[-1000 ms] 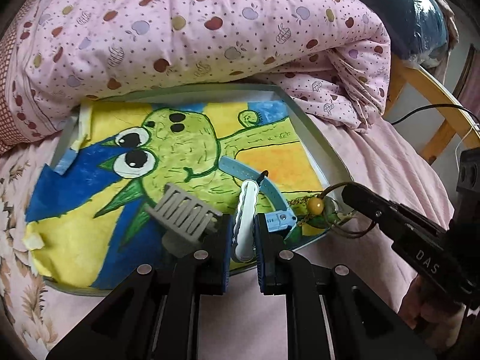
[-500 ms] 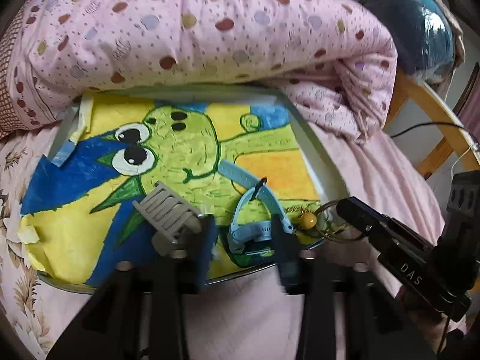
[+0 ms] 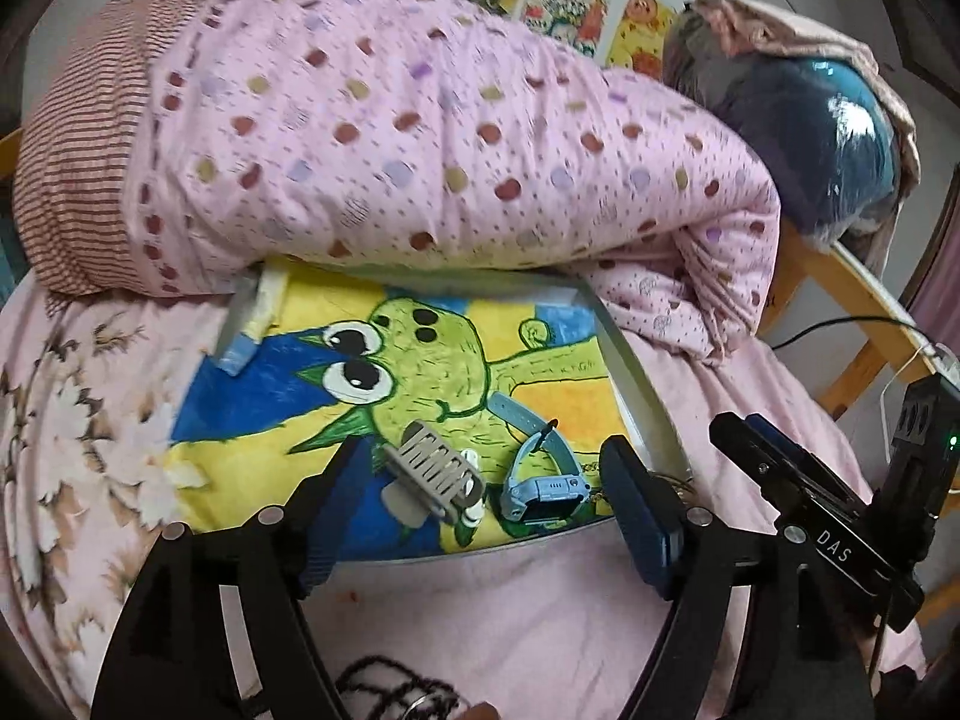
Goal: Organize jewelry
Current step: 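Carry the white hair clip into the tray and release it, then withdraw the left tool from the tray back over the bed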
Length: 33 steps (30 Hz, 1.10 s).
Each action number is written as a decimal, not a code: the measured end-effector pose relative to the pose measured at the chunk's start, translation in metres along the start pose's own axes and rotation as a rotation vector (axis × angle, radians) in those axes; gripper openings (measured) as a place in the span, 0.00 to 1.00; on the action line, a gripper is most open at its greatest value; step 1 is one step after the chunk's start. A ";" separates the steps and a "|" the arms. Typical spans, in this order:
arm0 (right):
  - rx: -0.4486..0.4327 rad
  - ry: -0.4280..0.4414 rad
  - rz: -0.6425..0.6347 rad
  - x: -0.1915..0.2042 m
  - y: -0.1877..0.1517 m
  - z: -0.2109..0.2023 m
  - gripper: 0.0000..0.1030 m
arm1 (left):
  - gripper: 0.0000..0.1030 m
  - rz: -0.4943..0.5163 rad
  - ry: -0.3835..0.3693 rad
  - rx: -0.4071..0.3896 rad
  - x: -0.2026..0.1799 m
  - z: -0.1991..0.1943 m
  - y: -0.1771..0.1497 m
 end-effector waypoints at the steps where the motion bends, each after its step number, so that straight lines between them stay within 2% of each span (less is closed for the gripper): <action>1: -0.022 0.003 -0.014 0.006 0.001 -0.006 0.94 | 0.76 -0.005 0.000 -0.008 0.002 -0.007 -0.001; 2: -0.048 0.006 -0.029 0.011 0.002 -0.013 0.95 | 0.88 -0.008 0.000 -0.019 0.003 -0.014 -0.003; 3: -0.067 0.008 -0.042 0.016 0.002 -0.019 0.98 | 0.97 -0.016 0.003 -0.040 0.006 -0.021 -0.004; 5: -0.110 0.004 -0.074 0.027 0.003 -0.032 1.00 | 0.97 -0.026 0.008 -0.083 0.009 -0.036 -0.007; 8: -0.156 -0.016 -0.112 0.042 0.001 -0.050 1.00 | 0.97 -0.020 0.029 -0.101 0.013 -0.052 -0.010; 14: -0.185 -0.025 -0.151 0.063 -0.014 -0.073 1.00 | 0.97 -0.005 0.082 -0.157 0.029 -0.083 -0.025; 21: -0.116 -0.018 -0.181 0.079 -0.042 -0.075 1.00 | 0.97 -0.024 0.125 -0.143 0.062 -0.101 -0.054; 27: -0.013 -0.004 -0.216 0.092 -0.072 -0.062 1.00 | 0.97 -0.026 0.185 -0.103 0.093 -0.102 -0.084; 33: 0.116 0.025 -0.289 0.104 -0.105 -0.034 1.00 | 0.97 0.017 0.235 -0.015 0.111 -0.090 -0.115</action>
Point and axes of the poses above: each gripper's, at about its wrist camera, not at the fingertips, and z roughly the way its jaws point, x to its left, y to its top, the point moved 7 cm from there along z, roughly the way its jaws point, and after that the axes turned 13 degrees about x, right-handed, at the moved point
